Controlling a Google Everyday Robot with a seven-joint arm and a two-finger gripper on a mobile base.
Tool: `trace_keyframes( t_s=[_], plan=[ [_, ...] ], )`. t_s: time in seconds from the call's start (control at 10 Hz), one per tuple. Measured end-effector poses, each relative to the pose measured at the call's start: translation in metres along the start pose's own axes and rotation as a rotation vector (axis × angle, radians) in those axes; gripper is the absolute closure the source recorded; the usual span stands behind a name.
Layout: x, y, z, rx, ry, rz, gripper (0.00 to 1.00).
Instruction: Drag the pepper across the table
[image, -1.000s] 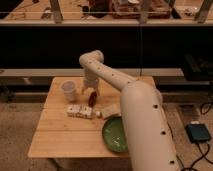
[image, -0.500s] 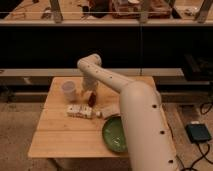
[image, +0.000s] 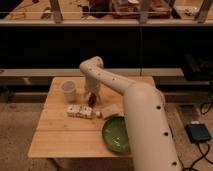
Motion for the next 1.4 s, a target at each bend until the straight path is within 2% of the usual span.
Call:
trace_keyframes(
  t_s=[0.3, 0.6, 0.9, 1.2, 1.3, 1.4],
  plan=[
    [0.01, 0.003, 0.011, 0.01, 0.016, -0.016, 0.35],
    [0.037, 0.012, 0.016, -0.001, 0.042, -0.015, 0.35],
    [0.054, 0.017, 0.019, -0.003, 0.046, -0.014, 0.35],
    [0.058, 0.006, 0.018, 0.007, 0.052, -0.028, 0.35],
    [0.06, 0.003, 0.016, 0.007, 0.055, -0.031, 0.4],
    [0.054, 0.002, 0.015, 0.0, 0.051, -0.036, 0.5]
  ],
)
